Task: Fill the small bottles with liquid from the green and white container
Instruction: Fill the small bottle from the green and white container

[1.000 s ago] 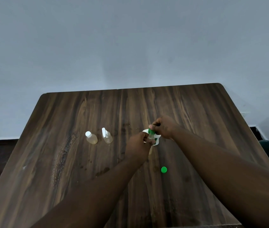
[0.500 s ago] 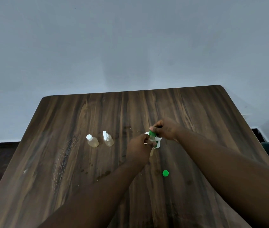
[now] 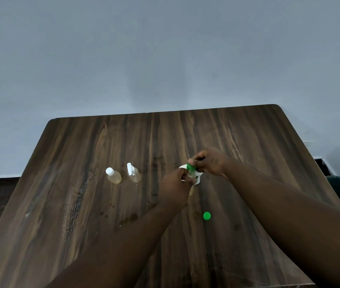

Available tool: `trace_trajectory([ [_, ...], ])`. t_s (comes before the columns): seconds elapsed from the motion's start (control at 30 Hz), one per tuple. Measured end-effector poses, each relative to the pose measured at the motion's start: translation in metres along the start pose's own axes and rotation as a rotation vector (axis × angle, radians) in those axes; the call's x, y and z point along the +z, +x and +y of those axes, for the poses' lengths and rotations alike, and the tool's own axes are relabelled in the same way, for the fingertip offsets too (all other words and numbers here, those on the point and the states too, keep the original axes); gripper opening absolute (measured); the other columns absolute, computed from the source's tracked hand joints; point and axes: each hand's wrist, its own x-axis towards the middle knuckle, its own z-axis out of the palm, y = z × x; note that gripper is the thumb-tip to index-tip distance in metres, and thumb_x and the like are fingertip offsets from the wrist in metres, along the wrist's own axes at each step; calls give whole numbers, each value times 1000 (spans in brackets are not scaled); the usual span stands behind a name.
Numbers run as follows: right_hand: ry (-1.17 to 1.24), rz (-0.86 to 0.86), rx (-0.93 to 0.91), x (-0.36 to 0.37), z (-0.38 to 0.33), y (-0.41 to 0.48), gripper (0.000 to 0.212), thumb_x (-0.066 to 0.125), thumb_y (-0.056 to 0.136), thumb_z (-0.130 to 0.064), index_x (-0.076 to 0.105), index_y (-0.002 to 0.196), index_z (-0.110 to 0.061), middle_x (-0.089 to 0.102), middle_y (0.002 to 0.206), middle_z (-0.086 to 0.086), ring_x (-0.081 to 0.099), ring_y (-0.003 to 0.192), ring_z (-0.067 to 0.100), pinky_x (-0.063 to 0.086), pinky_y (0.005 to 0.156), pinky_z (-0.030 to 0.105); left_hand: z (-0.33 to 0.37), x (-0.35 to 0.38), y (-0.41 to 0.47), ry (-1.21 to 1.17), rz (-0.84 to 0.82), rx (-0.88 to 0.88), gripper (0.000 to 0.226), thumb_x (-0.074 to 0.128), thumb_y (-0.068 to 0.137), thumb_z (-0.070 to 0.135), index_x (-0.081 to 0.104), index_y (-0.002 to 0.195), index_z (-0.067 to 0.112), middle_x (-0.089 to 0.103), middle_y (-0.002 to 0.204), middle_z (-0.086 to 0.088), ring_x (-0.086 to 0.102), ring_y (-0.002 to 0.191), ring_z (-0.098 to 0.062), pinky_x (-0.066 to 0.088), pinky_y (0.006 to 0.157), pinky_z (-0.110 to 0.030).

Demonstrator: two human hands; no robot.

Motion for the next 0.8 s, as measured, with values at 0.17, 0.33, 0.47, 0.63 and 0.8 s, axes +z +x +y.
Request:
trace_trajectory([
  [0.17,-105,75,-4,7,1,2,23,71,90,-31,77,98,-11,73,79,-3,66,69,6,52,62,22,-4,4,-1,37,13,-6,12,68,90,33,72,96,24,73,91,6,65,84,-14,52,71,-36],
  [0.33,-151,62,-27,6,-4,3,27,69,90,-34,77,99,-9,76,89,5,72,82,17,59,74,31,-1,-2,0,13,15,14,7,68,90,29,72,94,24,72,88,9,64,81,-7,41,63,-19],
  [0.47,-42,6,5,1,-7,1,29,65,94,-30,74,105,-4,75,98,10,71,86,17,53,68,20,4,-5,1,-8,16,33,5,69,88,27,72,92,26,69,84,13,60,77,-2,35,60,-10],
  [0.63,19,-34,22,3,-5,4,29,67,93,-31,74,107,-6,76,99,8,72,94,18,58,89,32,2,-2,0,-21,8,28,8,68,90,34,72,93,28,73,87,10,64,78,-3,43,64,-18],
  [0.8,31,10,52,4,-6,8,27,68,92,-30,75,105,-7,75,97,8,72,92,17,58,89,33,4,-3,2,-9,9,7,11,69,89,33,72,96,26,73,93,8,64,84,-8,47,70,-28],
])
